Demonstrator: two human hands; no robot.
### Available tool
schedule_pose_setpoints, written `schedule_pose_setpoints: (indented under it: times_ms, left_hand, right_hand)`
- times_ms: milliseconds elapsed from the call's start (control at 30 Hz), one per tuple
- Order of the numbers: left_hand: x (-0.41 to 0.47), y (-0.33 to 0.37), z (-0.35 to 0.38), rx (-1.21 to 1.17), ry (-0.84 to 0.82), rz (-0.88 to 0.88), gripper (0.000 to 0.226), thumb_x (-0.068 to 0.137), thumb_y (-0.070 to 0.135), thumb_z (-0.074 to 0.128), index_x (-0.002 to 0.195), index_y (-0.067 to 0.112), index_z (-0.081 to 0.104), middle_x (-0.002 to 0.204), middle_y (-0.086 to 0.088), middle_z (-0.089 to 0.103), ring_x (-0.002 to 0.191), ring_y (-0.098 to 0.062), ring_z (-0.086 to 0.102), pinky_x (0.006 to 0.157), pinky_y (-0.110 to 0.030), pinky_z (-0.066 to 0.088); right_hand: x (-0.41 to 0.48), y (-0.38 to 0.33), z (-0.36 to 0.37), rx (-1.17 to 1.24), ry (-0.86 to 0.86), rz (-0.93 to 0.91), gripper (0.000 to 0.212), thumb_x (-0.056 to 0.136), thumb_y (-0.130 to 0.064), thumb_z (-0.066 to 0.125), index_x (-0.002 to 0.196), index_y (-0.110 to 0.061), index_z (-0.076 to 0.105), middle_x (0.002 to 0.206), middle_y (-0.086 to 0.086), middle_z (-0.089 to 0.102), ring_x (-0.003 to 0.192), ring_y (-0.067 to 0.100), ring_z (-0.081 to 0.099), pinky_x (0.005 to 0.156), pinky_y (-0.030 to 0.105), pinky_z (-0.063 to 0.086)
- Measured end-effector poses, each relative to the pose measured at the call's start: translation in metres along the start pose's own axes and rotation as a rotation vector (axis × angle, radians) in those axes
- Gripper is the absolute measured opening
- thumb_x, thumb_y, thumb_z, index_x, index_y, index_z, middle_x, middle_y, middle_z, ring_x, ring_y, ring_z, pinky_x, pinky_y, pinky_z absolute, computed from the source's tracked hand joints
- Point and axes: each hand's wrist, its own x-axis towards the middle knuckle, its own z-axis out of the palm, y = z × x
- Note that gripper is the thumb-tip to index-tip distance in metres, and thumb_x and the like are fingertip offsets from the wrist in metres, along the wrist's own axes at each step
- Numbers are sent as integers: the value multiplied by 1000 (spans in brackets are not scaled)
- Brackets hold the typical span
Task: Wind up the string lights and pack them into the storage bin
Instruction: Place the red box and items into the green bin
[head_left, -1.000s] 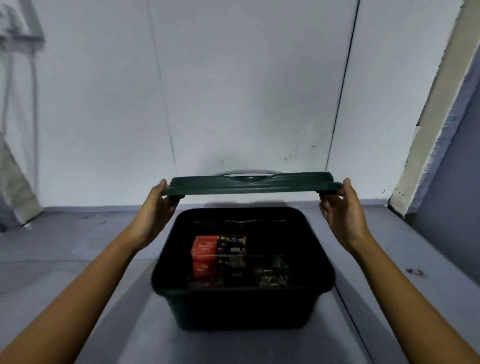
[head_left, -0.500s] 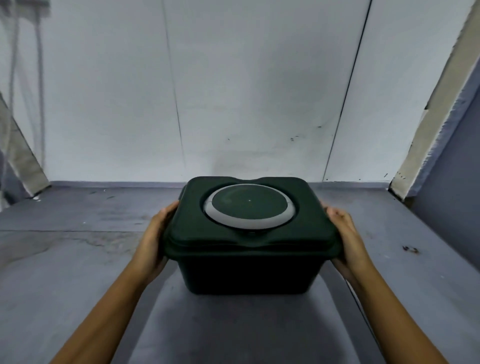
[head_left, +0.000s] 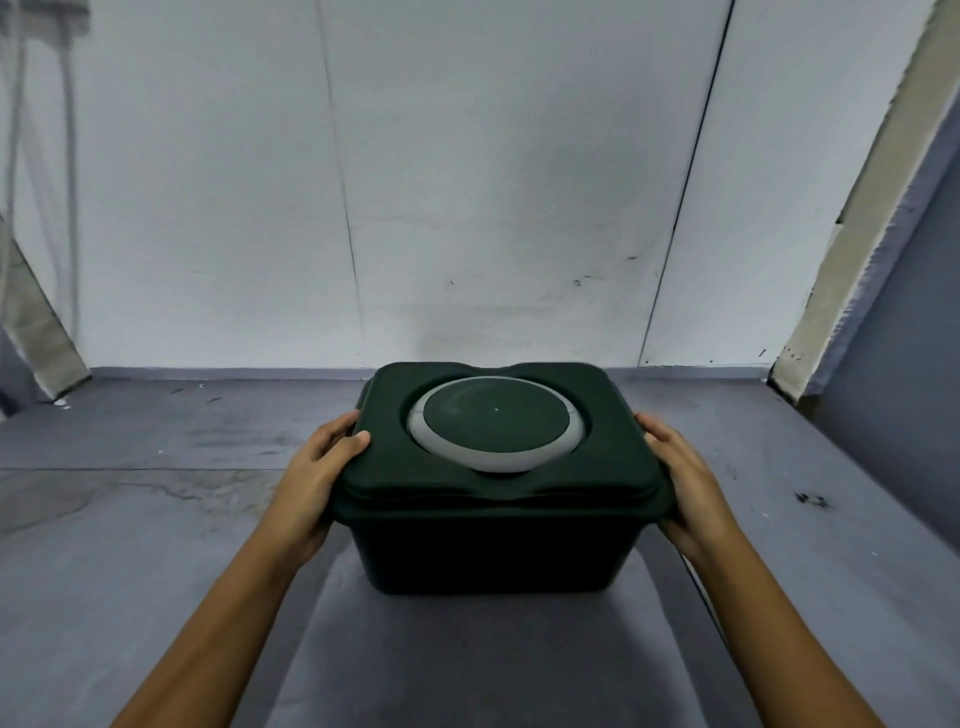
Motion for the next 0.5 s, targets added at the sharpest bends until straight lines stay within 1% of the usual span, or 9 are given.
schedule_pose_setpoints:
  times_ms: [100, 167, 233, 300, 367, 400, 433, 467, 500]
  left_hand:
    - [-1, 2, 2, -3, 5, -17, 35, 91, 12, 53, 126, 11, 54, 116, -7, 64, 98, -18, 63, 80, -28, 51]
    - [-1, 1, 2, -1, 8, -25, 35, 91, 12, 53, 126, 12, 54, 116, -7, 64, 96, -17, 63, 76, -25, 53]
    - [-2, 2, 1, -6, 5, -21, 35, 91, 12, 53, 126, 12, 54, 118, -7, 64, 96, -15, 63, 76, -24, 53]
    - [-4, 4, 1, -7, -10, -28, 37, 91, 15, 54, 128, 15, 53, 122, -7, 62, 100, -16, 62, 82, -28, 50]
    - [-9, 2, 1, 55, 9, -15, 44, 91, 25, 54, 134, 21, 47, 135, -5, 53, 116, -16, 55, 94, -33, 46]
    - [-13, 3, 0, 131, 51, 27, 50, 91, 32, 53, 139, 26, 40, 144, -4, 43, 126, -18, 47, 102, -36, 41]
    - [-17, 5, 0, 224, 124, 68, 55, 91, 37, 50, 142, 29, 32, 150, -2, 34, 134, -18, 37, 108, -38, 34]
    - [-24, 7, 2, 283, 203, 135, 59, 90, 41, 47, 144, 32, 26, 153, 0, 27, 138, -18, 30, 110, -37, 28]
    - [-34, 9, 2, 310, 295, 193, 59, 90, 43, 45, 144, 33, 24, 153, 3, 25, 139, -16, 27, 110, -35, 26]
  right_hand:
    - [-3, 2, 1, 31, -12, 45, 31, 95, -17, 45, 125, -19, 56, 122, 5, 63, 111, 22, 60, 84, 29, 55]
    - [-5, 2, 2, 21, 1, 27, 32, 96, -15, 44, 125, -18, 56, 121, 5, 64, 110, 22, 61, 87, 31, 54]
    - [-8, -1, 4, -1, -6, 22, 32, 96, -15, 44, 127, -17, 55, 122, 5, 63, 111, 21, 60, 91, 35, 53]
    - [-9, -3, 4, -48, -10, 19, 33, 96, -17, 45, 128, -17, 54, 123, 4, 62, 112, 21, 60, 92, 36, 51]
    - [-16, -8, 3, -127, 3, 1, 32, 96, -21, 47, 127, -20, 54, 124, 1, 62, 109, 17, 60, 86, 31, 51]
    - [-20, -10, 2, -155, 8, -23, 33, 95, -26, 47, 127, -23, 53, 128, 0, 59, 111, 16, 58, 87, 29, 50]
    - [-28, -15, 1, -185, 20, -47, 36, 93, -37, 50, 128, -28, 52, 132, -2, 55, 116, 14, 55, 90, 30, 47]
    - [-42, -20, 0, -247, 48, -78, 44, 85, -55, 54, 124, -35, 52, 134, -7, 53, 120, 12, 52, 95, 31, 44]
    - [-57, -20, -5, -298, 58, -133, 55, 71, -71, 56, 118, -42, 54, 132, -12, 54, 121, 8, 50, 99, 32, 42]
